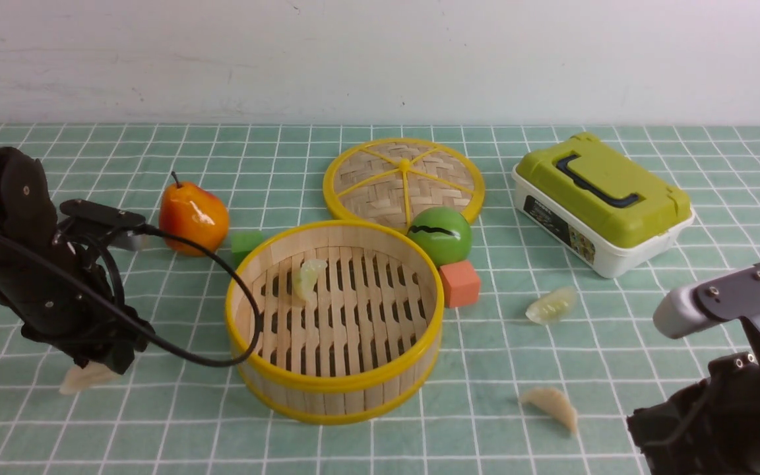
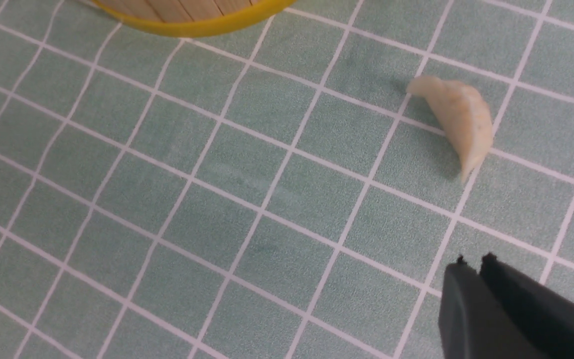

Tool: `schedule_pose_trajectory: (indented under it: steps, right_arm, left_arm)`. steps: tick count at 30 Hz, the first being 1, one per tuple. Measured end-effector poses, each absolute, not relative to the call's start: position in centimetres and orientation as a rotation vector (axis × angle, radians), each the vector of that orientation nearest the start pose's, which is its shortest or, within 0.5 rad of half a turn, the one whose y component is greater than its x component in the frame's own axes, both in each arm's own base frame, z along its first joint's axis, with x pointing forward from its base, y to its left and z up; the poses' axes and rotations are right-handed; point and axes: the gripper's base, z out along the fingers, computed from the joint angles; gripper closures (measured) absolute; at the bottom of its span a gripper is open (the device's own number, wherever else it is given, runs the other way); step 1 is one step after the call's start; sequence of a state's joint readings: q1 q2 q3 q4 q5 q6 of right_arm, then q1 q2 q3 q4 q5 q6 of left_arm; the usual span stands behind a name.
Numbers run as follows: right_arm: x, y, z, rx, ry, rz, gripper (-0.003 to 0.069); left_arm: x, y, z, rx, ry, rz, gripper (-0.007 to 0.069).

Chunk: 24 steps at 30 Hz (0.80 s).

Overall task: Put the dumplings into the steamer on the table with the blue tablecloth.
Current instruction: 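Reach for and grasp a dumpling on the table with the left gripper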

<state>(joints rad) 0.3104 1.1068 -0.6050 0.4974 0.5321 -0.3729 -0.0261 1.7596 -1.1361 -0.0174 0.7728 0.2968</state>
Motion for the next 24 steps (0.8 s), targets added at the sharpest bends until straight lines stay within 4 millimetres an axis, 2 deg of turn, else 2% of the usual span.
schedule_pose_trajectory:
  steps: [5, 11, 16, 19, 23, 24]
  right_arm:
    - [18.5, 8.3, 24.3, -0.41, 2.449, 0.464, 0.0618]
    - [18.5, 8.3, 24.3, -0.412, 2.452, 0.465, 0.0618]
    - [18.5, 8.3, 24.3, -0.412, 2.452, 0.469, 0.0618]
    - [18.5, 8.3, 24.3, -0.411, 2.452, 0.47, 0.0618]
    - [18.5, 8.3, 24.3, -0.411, 2.452, 0.471, 0.0618]
    - [18.5, 8.3, 24.3, -0.412, 2.451, 0.47, 0.0618]
  left_arm:
    - [34.1, -0.9, 19.0, 0.455, 2.878, 0.037, 0.0207]
    - [34.2, -0.8, 18.5, 0.452, 2.901, 0.054, 0.0195]
    - [35.1, -0.7, 20.8, 0.307, 2.831, 0.076, 0.0195]
    - [35.4, -0.6, 21.9, 0.285, 2.79, 0.094, 0.0195]
    - [35.6, -0.5, 20.9, 0.371, 2.82, 0.109, 0.0195]
    - [35.7, -0.5, 20.0, 0.413, 2.845, 0.113, 0.0195]
